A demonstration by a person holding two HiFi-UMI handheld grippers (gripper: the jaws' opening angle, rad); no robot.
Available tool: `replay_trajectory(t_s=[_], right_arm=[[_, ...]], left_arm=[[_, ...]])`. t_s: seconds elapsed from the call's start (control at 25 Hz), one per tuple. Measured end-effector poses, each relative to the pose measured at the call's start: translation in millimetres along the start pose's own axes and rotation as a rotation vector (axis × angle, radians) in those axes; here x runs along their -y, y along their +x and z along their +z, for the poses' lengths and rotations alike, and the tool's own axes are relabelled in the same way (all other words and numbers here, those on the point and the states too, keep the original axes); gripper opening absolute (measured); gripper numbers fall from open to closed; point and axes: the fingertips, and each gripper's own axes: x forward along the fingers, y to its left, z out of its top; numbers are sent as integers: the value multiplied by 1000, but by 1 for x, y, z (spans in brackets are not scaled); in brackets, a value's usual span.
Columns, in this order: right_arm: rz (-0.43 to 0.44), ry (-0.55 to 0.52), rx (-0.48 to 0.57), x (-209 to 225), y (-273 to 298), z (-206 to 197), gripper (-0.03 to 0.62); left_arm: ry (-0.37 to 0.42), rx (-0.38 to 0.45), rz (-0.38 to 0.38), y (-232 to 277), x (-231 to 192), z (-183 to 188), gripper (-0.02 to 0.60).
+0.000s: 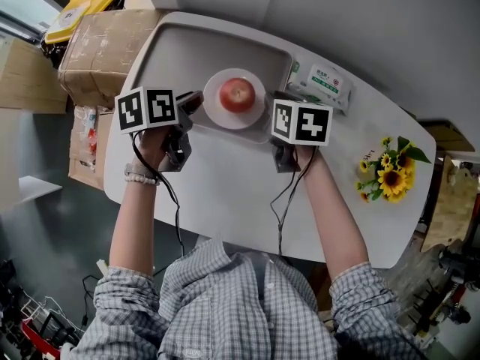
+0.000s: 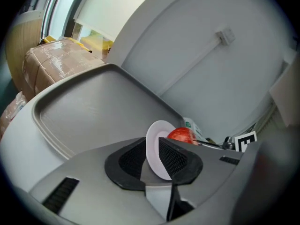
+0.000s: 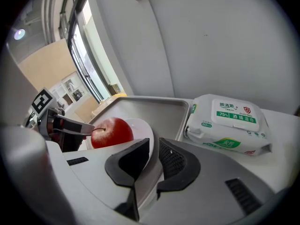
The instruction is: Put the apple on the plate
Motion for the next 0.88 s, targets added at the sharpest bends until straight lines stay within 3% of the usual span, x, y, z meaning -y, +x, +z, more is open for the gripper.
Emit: replay_trajectory(t_s=[0.16,0.36,0.64,0.88], right_arm=[[22,26,96,-2,-21,9,55],[116,44,210,-15,-56,18,32],[41,-44,381,-11,-125,30,29],[-41,-78,500,3,-188,31,29]], left_arm=[[32,74,-74,-17,19,3,77],[114,158,-205,-39,57,4,14],[331,241,-233,-73,107,-3,9],[417,314,-235,-101,140,-19,9]])
